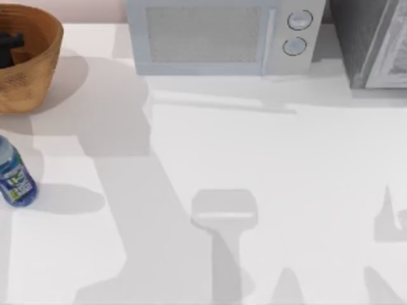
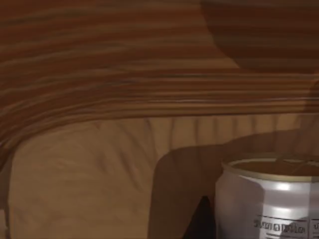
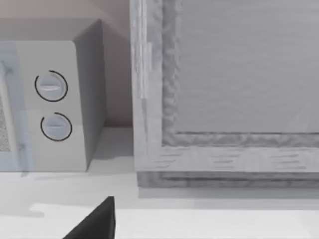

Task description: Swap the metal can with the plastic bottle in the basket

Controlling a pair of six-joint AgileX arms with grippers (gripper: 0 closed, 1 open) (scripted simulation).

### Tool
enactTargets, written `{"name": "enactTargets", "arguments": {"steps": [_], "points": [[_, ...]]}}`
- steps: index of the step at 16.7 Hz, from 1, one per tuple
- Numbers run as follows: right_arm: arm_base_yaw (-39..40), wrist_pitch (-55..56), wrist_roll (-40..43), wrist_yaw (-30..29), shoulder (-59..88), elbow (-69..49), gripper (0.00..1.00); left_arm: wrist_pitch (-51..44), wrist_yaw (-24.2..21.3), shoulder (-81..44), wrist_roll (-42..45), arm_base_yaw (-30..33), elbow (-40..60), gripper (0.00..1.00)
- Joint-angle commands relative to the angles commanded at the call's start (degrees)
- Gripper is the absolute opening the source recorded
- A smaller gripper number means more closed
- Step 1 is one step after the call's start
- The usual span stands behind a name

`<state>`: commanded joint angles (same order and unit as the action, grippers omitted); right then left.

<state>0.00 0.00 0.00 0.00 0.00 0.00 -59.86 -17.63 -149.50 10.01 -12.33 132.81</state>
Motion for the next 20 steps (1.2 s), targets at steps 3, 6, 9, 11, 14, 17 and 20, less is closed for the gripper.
{"name": "enactTargets", "arguments": {"steps": [3,6,9,11,14,17,20], "points": [[0.0,0.0,0.0,0.0,0.0,0.0,1.0,0.0,0.0,0.0,0.0,0.0,0.0,0.0],[0.0,0.0,0.0,0.0,0.0,0.0,1.0,0.0,0.0,0.0,0.0,0.0,0.0,0.0],[0.0,0.0,0.0,0.0,0.0,0.0,1.0,-0.2,-0.5,2.4,-0.1,0.5,-0.1,0.0],[0.0,0.0,0.0,0.0,0.0,0.0,1.0,0.3,0.0,4.0,-0.7,0.4,-1.8,0.0],[0.0,0.0,0.0,0.0,0.0,0.0,1.0,3.3,1.7,10.9,-2.3,0.5,-8.8,0.0],[0.0,0.0,0.0,0.0,0.0,0.0,1.0,9.1,4.0,23.2,-4.0,1.4,-20.2,0.0],[0.0,0.0,0.0,0.0,0.0,0.0,1.0,16.9,6.5,40.0,-5.4,2.7,-35.0,0.0]]}}
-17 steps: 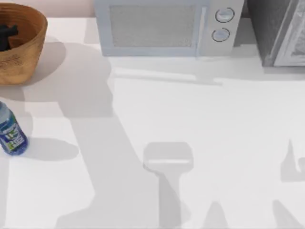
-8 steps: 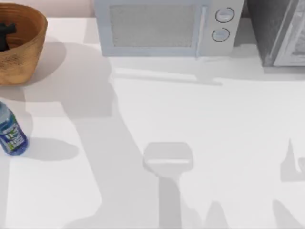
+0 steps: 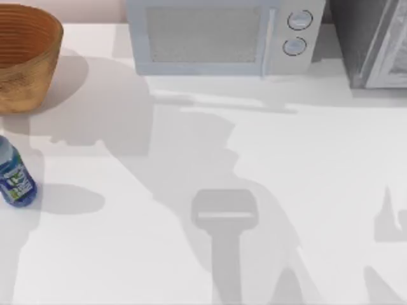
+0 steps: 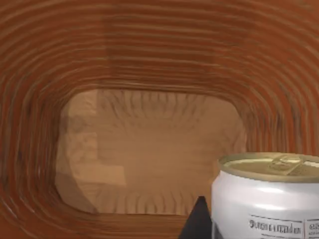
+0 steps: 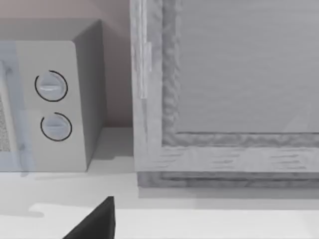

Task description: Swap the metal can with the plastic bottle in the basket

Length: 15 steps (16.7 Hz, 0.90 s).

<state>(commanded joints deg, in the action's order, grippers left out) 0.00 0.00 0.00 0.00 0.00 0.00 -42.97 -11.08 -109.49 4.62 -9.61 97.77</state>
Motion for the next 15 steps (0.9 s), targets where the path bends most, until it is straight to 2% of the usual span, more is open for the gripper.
{"name": "enactTargets", "arguments": {"steps": [10,15], "points": [[0.0,0.0,0.0,0.0,0.0,0.0,1.0,27.6,7.6,67.4,-3.4,5.7,-58.6,0.0],[0.0,0.0,0.0,0.0,0.0,0.0,1.0,37.6,10.0,94.5,-4.3,8.1,-83.2,0.0]]}}
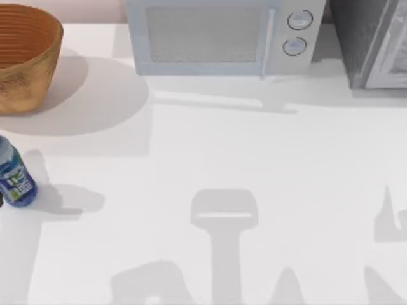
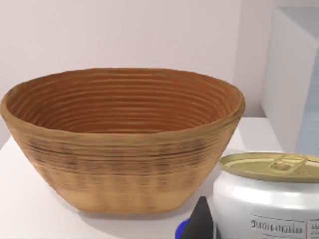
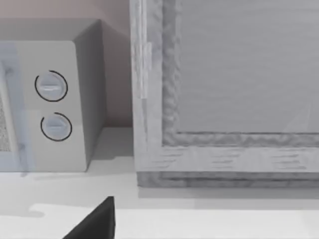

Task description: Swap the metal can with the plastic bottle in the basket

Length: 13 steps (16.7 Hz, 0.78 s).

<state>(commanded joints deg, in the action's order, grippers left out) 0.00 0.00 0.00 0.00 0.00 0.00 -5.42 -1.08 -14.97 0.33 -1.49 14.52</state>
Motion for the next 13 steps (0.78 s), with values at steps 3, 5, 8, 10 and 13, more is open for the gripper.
{"name": "enactTargets", "arguments": {"steps": [3,5,8,10,13], "points": [[0.0,0.0,0.0,0.0,0.0,0.0,1.0,3.7,0.8,10.2,-0.3,1.0,-9.8,0.0],[0.0,0.0,0.0,0.0,0.0,0.0,1.0,5.0,1.0,13.7,-0.3,1.4,-13.3,0.0],[0.0,0.0,0.0,0.0,0.0,0.0,1.0,5.4,1.1,15.0,-0.3,1.5,-14.5,0.0],[0.0,0.0,0.0,0.0,0.0,0.0,1.0,5.4,1.1,15.0,-0.3,1.5,-14.5,0.0],[0.0,0.0,0.0,0.0,0.0,0.0,1.0,5.4,1.0,14.2,-0.2,1.3,-14.4,0.0]]}}
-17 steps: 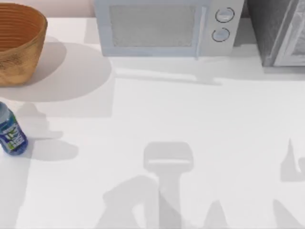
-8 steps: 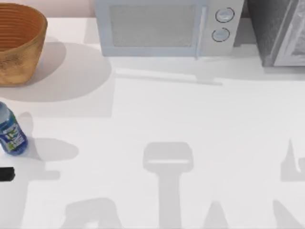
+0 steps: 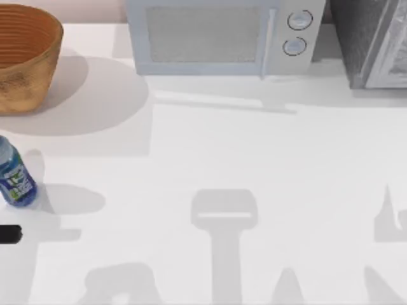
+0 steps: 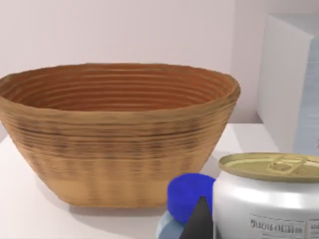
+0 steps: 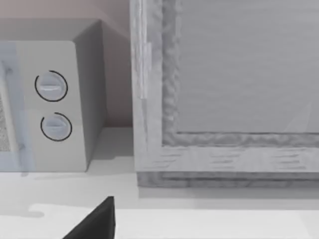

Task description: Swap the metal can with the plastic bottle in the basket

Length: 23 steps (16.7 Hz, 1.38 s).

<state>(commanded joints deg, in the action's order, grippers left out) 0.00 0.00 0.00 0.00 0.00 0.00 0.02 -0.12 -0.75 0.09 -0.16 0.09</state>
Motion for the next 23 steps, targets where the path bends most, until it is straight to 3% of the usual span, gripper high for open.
{"name": "enactTargets", "arguments": {"steps": [4,9,23], "points": [[0.0,0.0,0.0,0.0,0.0,0.0,1.0,2.8,-2.5,-6.7,0.0,0.5,2.3,0.0],[0.0,0.0,0.0,0.0,0.0,0.0,1.0,11.9,-10.1,-23.5,0.3,2.7,10.0,0.0],[0.0,0.0,0.0,0.0,0.0,0.0,1.0,51.7,-45.0,-95.3,1.3,14.6,43.7,0.0]]}}
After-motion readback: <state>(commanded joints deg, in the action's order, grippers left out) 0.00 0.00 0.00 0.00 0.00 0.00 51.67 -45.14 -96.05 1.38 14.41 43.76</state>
